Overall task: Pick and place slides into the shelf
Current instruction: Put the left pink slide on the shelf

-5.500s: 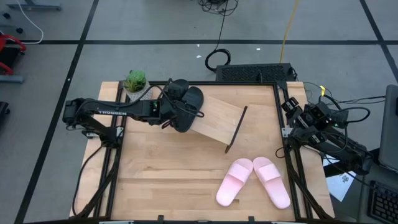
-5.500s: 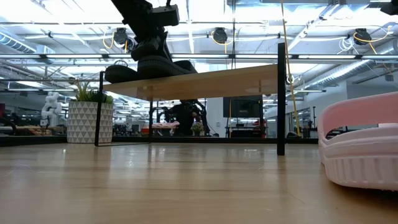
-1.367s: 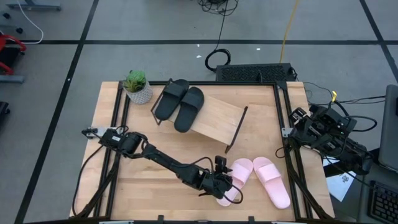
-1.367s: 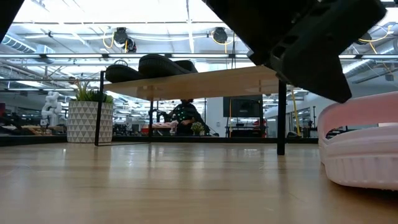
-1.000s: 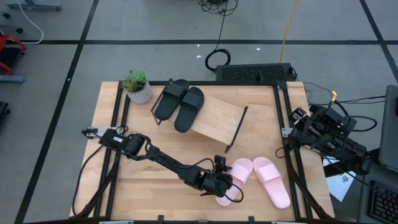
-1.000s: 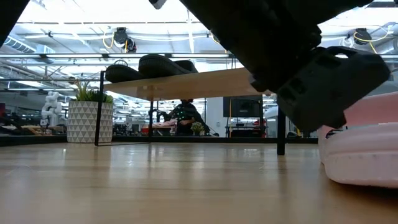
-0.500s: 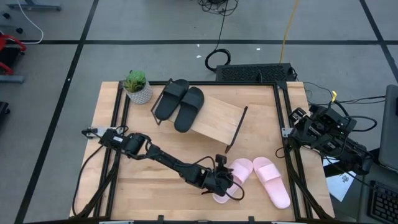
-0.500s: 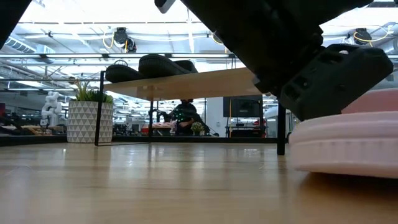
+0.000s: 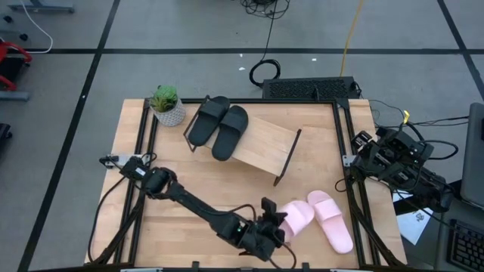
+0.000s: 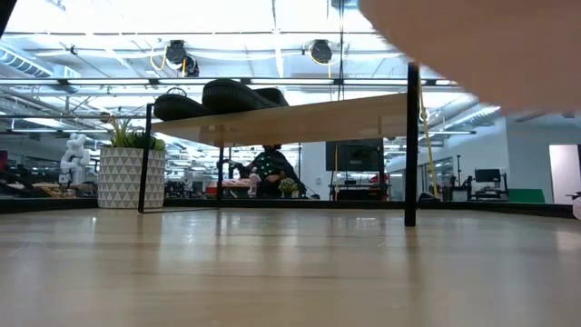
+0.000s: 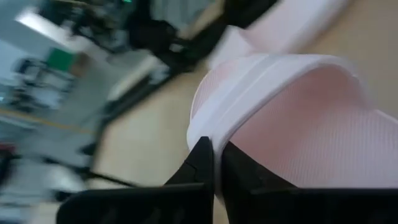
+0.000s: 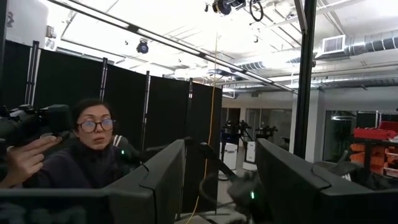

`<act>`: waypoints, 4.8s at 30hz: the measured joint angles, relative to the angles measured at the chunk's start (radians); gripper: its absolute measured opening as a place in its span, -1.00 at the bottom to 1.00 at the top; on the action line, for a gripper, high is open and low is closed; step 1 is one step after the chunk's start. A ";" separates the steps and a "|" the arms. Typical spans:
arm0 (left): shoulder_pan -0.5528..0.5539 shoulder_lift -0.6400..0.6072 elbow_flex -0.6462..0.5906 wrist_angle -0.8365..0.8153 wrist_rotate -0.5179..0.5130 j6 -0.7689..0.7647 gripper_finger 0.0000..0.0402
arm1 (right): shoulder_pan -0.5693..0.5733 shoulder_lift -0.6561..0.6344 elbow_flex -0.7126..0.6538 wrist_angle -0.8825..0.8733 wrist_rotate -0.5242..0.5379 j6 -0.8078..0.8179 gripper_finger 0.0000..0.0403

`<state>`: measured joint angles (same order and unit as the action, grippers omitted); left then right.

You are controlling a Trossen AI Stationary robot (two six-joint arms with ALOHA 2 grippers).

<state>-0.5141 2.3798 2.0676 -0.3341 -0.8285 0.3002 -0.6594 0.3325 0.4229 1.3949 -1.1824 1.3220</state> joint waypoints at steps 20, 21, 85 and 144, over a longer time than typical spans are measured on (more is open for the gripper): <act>0.197 -0.245 0.268 -0.219 -0.284 0.388 -1.00 | 0.000 0.000 0.000 0.003 -0.010 0.027 -0.07; 0.221 -0.267 0.267 -0.258 -0.219 0.348 -1.00 | 0.000 0.000 0.000 0.004 -0.020 0.035 -0.07; 0.485 -0.357 -0.150 -0.420 -0.009 -0.182 -1.00 | 0.000 0.000 0.000 0.004 -0.102 0.080 -0.07; 0.424 -0.684 -0.865 0.650 -0.139 -0.148 -1.00 | 0.000 0.000 0.000 -0.038 -0.023 -0.008 -0.07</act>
<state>-0.0898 1.6958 1.2022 0.3157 -0.9673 0.1527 -0.6594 0.3324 0.4229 1.3571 -1.2052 1.3142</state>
